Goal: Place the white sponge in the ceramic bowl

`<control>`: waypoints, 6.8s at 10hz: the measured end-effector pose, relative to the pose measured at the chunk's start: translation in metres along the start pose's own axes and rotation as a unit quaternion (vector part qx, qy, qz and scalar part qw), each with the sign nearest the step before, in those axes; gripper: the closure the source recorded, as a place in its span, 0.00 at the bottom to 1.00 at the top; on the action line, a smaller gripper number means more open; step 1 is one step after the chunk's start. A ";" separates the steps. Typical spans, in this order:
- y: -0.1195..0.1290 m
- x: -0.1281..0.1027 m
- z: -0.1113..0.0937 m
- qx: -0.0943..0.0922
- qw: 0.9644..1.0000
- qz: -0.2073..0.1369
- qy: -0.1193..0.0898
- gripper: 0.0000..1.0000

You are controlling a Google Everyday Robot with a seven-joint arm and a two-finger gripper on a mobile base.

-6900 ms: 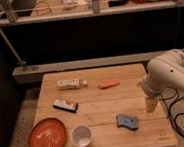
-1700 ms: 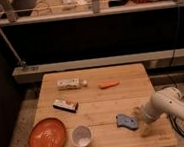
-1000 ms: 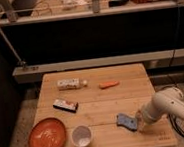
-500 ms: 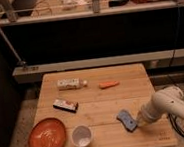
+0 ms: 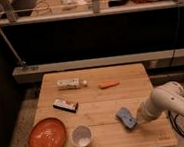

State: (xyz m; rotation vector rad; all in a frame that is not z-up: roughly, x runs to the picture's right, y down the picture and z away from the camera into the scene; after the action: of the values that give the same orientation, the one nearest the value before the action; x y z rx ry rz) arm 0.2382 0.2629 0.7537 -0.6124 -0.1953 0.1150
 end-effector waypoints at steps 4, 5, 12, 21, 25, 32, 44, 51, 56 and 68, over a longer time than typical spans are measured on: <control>-0.005 -0.030 -0.028 0.008 1.000 -0.018 0.013 0.49; -0.007 -0.036 -0.039 0.007 1.000 -0.017 0.012 0.53; -0.006 -0.034 -0.030 -0.006 1.000 -0.021 0.012 0.20; 0.001 -0.035 0.008 -0.032 0.999 -0.036 0.004 0.20; 0.005 -0.037 0.018 -0.039 0.998 -0.044 0.004 0.20; 0.007 -0.030 0.030 -0.049 0.998 -0.044 0.003 0.20; 0.010 -0.018 0.045 -0.047 0.998 -0.042 -0.001 0.29; 0.005 -0.023 0.028 -0.043 0.998 -0.045 0.013 0.78; 0.002 -0.059 0.000 -0.042 0.998 -0.050 0.016 0.89; 0.009 -0.064 0.017 -0.046 0.997 -0.056 0.015 0.28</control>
State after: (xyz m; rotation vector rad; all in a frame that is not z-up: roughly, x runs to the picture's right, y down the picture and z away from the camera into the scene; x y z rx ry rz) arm 0.1717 0.2697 0.7528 -0.6929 -0.2057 -0.0124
